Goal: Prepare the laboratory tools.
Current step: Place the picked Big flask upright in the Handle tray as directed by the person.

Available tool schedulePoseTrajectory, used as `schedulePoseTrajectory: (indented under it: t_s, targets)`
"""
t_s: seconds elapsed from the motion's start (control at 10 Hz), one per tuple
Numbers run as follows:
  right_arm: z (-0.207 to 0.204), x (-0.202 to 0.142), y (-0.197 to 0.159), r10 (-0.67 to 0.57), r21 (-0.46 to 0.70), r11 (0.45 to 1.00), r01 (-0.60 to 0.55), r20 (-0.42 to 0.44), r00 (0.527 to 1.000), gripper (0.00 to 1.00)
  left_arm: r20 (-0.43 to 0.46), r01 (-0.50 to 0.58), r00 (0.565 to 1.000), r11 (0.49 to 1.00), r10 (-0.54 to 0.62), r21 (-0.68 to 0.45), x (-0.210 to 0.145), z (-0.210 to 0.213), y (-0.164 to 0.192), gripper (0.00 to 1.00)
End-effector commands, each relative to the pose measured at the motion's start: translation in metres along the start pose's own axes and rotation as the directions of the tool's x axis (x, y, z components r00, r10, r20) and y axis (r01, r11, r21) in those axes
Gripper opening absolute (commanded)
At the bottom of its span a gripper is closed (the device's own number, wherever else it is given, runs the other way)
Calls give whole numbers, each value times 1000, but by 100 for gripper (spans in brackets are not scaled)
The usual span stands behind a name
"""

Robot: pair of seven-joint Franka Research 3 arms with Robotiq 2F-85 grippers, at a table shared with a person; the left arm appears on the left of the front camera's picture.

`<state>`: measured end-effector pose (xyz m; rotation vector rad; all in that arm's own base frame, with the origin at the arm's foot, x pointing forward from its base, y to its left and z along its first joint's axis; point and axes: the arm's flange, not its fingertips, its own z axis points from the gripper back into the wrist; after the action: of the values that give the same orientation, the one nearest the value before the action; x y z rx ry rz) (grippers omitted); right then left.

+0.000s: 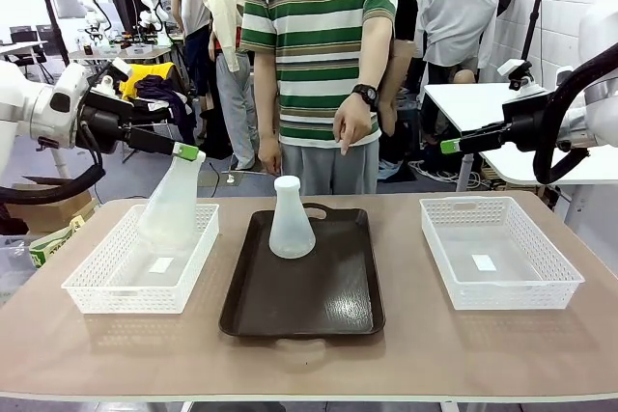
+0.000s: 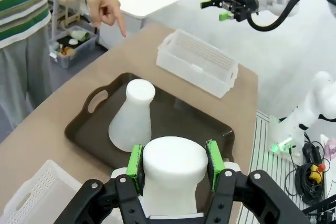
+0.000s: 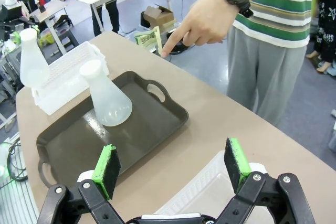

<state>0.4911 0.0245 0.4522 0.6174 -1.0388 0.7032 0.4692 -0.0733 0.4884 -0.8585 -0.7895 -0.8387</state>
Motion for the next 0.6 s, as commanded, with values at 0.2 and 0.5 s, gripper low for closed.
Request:
schedulePoseTrajectory:
  t_s: [0.2,0.5]
  targets:
    - [0,2,0,-5,-7,1000,5,-14,1000,100,16,45,999,999,-45,-25,12,-1,-17,0]
    - [0,2,0,-5,-7,1000,5,-14,1000,100,149,221,969,961,-197,-164,3,-49,-17,0]
